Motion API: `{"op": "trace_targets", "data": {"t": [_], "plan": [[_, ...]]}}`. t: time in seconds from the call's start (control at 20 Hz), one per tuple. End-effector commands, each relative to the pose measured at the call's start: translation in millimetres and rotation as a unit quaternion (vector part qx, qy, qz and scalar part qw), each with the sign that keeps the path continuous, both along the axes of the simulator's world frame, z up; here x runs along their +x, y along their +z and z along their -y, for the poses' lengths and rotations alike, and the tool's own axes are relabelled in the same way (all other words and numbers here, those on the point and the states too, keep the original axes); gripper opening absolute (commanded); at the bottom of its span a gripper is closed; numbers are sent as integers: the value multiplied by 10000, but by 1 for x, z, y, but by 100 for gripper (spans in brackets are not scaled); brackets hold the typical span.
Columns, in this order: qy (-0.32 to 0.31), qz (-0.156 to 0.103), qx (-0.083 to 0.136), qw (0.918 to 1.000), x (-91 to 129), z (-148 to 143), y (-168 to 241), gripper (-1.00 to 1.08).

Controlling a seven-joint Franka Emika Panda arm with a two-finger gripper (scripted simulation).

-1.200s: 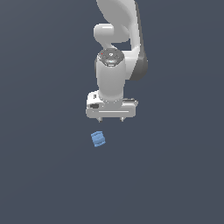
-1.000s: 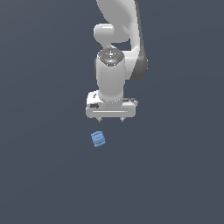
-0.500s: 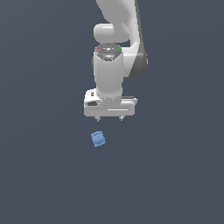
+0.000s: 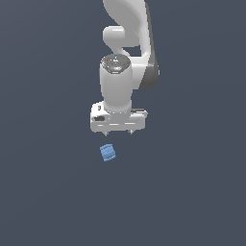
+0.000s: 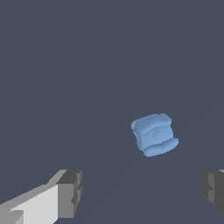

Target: Pick up the object and move it to a goal position.

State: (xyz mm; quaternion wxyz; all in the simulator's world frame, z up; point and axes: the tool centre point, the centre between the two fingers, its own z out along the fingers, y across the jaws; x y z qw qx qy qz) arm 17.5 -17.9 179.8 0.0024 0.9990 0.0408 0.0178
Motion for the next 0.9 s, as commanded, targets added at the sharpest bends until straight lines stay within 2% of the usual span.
{"op": "trace_targets", "data": {"t": [0.0, 0.3, 0.85], "plan": [[135, -19, -10, 9999, 2, 5, -7, 100], [614, -76, -31, 9981, 8, 22, -33, 100], [1419, -163, -21, 9897, 15, 51, -79, 100]]}}
